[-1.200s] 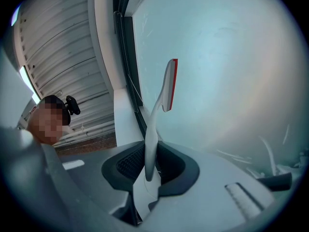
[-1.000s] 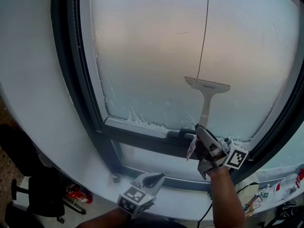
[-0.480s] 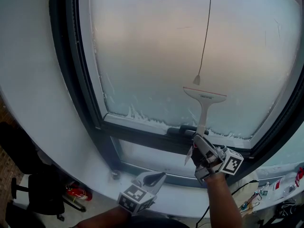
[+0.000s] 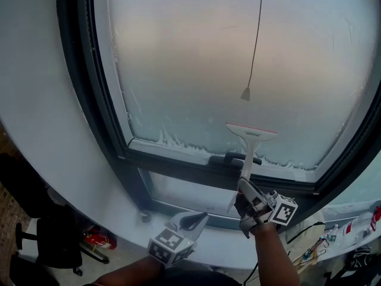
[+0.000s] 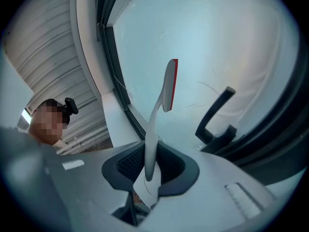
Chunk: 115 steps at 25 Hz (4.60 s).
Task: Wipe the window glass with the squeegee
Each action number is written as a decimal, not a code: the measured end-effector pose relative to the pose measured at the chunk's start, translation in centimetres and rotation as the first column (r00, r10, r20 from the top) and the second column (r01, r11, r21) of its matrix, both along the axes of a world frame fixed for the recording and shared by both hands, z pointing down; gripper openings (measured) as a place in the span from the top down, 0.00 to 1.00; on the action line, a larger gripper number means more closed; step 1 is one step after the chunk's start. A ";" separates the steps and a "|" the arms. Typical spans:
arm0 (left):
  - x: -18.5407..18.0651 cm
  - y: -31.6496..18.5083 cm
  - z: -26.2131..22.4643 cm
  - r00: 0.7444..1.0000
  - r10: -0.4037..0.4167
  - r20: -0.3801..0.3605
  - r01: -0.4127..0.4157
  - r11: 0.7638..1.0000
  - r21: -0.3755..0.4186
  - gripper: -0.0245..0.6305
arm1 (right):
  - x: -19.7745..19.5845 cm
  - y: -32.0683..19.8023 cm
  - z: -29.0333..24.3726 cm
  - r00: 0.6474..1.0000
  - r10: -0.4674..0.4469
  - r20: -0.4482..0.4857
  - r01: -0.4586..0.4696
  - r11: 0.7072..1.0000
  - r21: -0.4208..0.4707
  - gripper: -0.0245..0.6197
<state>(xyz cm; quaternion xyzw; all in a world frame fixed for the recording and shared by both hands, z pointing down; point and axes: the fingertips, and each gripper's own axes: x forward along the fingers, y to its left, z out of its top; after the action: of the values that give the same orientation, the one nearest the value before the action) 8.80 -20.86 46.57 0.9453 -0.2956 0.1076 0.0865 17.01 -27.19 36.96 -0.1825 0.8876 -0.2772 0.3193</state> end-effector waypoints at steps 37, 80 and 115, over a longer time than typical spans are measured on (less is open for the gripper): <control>1.3 0.3 1.1 1.000 0.019 0.013 -0.019 0.999 -0.034 0.96 | -0.1 1.5 8.6 0.997 0.006 0.071 0.006 0.984 -0.178 0.82; 9.6 2.6 -0.3 0.998 0.049 0.045 -0.049 0.999 0.014 0.96 | 10.0 5.3 -3.4 0.999 0.025 0.021 -0.027 0.996 0.088 0.82; 13.0 4.9 -1.1 0.997 -0.077 -0.011 0.077 0.997 0.021 0.96 | 16.2 2.6 -21.9 0.996 -0.013 -0.093 0.044 0.937 0.346 0.82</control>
<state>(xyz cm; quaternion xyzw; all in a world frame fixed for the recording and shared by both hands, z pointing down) 21.76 -15.99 45.44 0.9346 -0.3325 0.0964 0.0819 33.22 -24.55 15.02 -0.1225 0.9386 -0.1122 0.3025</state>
